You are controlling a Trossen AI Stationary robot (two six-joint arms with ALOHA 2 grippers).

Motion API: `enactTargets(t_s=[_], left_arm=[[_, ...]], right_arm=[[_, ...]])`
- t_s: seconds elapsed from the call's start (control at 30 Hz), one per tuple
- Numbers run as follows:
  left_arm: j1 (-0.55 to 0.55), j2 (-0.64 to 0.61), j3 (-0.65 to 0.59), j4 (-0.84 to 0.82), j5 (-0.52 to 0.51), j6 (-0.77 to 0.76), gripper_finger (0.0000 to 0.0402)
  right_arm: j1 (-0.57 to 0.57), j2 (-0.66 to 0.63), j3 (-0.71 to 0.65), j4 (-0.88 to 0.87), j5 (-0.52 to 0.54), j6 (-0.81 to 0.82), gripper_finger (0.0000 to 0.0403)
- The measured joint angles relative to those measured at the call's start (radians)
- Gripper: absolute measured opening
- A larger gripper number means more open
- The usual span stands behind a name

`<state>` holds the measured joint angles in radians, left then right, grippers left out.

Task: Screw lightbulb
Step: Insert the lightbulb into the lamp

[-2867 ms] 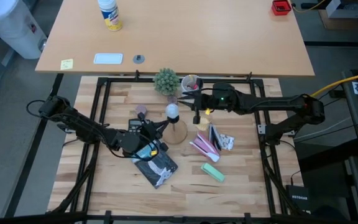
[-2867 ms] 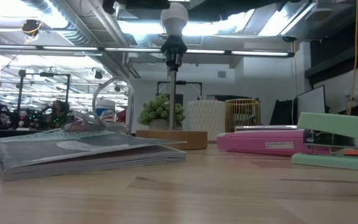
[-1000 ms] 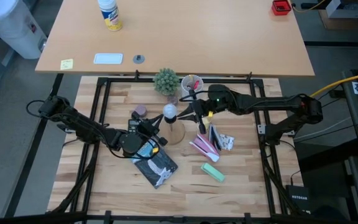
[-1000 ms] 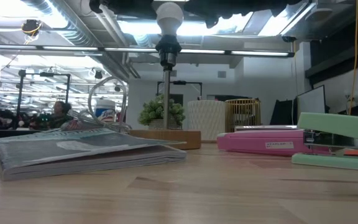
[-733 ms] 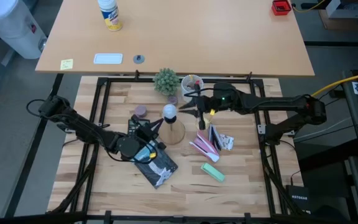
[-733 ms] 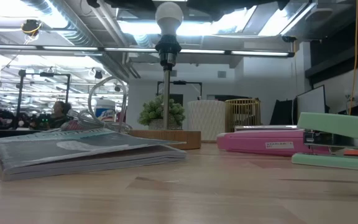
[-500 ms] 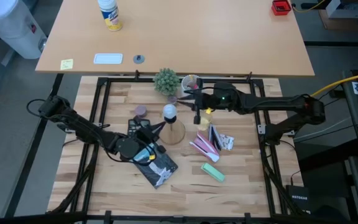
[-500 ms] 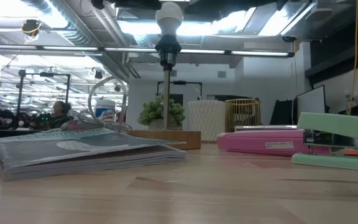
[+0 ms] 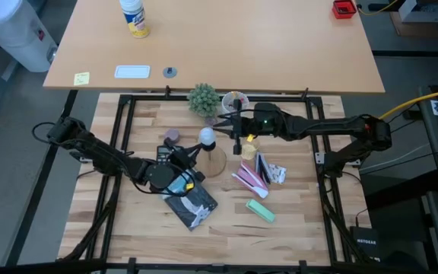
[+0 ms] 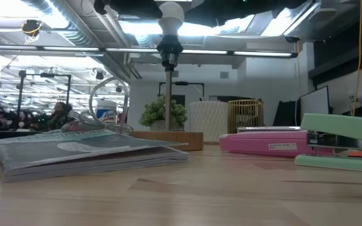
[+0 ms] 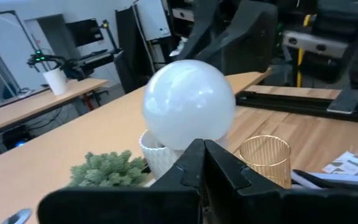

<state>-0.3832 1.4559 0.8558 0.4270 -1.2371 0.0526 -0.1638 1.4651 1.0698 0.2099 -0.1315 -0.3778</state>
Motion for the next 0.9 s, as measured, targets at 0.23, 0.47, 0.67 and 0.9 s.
enactTargets(t_s=[0.23, 0.47, 0.67, 0.9], left_arm=[[-0.002, 0.000, 0.000, -0.006, -0.045, 0.003, 0.0001], [-0.002, 0.000, 0.000, -0.032, -0.062, -0.004, 0.0001], [-0.001, 0.000, 0.000, -0.052, -0.068, -0.007, 0.0001], [-0.001, 0.000, 0.000, -0.054, -0.078, -0.007, 0.0001]], right_arm=[[-0.002, -0.002, 0.000, -0.025, -0.083, 0.064, 0.0044], [-0.001, -0.002, 0.000, -0.043, -0.098, 0.093, 0.0044], [0.001, -0.002, 0.000, -0.060, -0.106, 0.093, 0.0044], [0.001, -0.002, 0.000, -0.060, -0.143, 0.094, 0.0044]])
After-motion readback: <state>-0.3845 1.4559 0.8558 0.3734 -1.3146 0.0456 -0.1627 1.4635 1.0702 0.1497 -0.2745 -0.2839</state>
